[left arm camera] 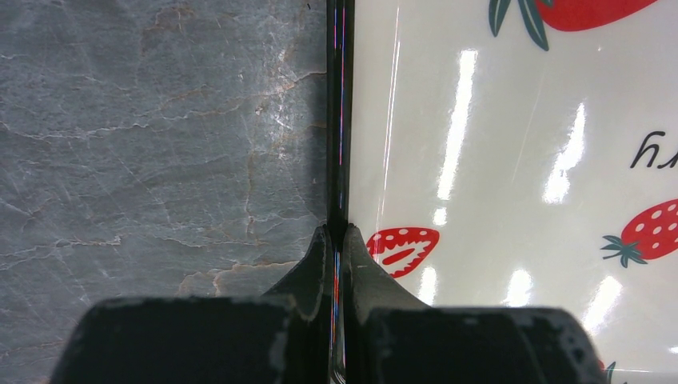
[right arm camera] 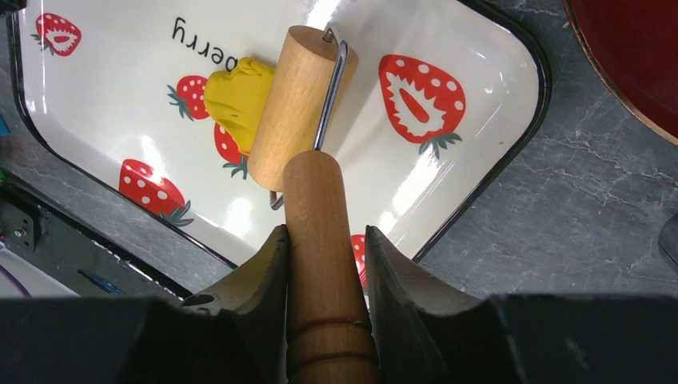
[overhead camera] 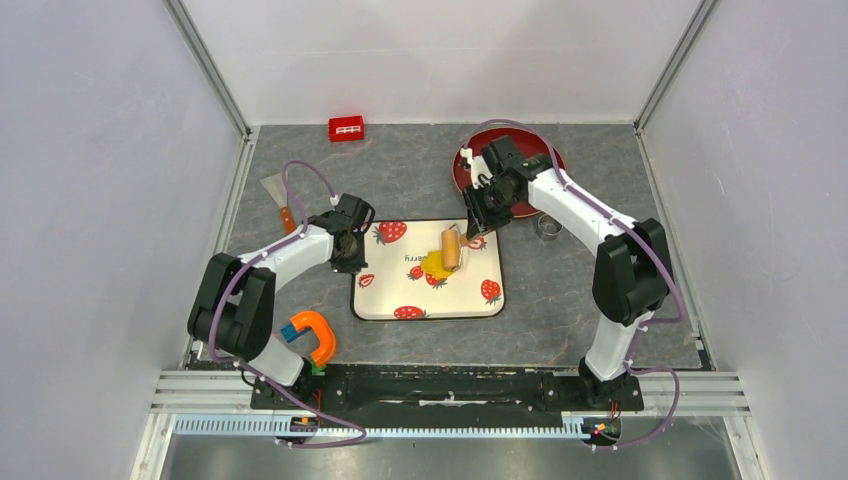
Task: Roll out the dumpling wrappers from the dough
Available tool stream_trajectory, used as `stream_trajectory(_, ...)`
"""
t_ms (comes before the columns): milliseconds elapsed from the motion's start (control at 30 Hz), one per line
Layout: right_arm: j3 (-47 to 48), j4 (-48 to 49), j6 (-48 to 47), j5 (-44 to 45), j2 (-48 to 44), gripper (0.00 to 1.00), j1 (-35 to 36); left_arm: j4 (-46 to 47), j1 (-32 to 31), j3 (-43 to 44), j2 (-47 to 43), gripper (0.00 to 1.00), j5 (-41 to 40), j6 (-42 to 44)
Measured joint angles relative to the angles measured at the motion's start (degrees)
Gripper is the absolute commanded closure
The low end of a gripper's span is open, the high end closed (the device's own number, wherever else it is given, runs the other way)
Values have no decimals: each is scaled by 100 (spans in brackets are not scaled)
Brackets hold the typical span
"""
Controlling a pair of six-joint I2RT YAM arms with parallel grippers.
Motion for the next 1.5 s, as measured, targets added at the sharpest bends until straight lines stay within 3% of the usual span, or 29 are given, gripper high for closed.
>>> stream_trajectory(867,-658,446,271,402,-468,100,83,-44,487,4,-15,98,553,-186)
stream_trajectory(1500,-291,105,199,415,-439,100,50,-94,643,61,35,98,809,-223)
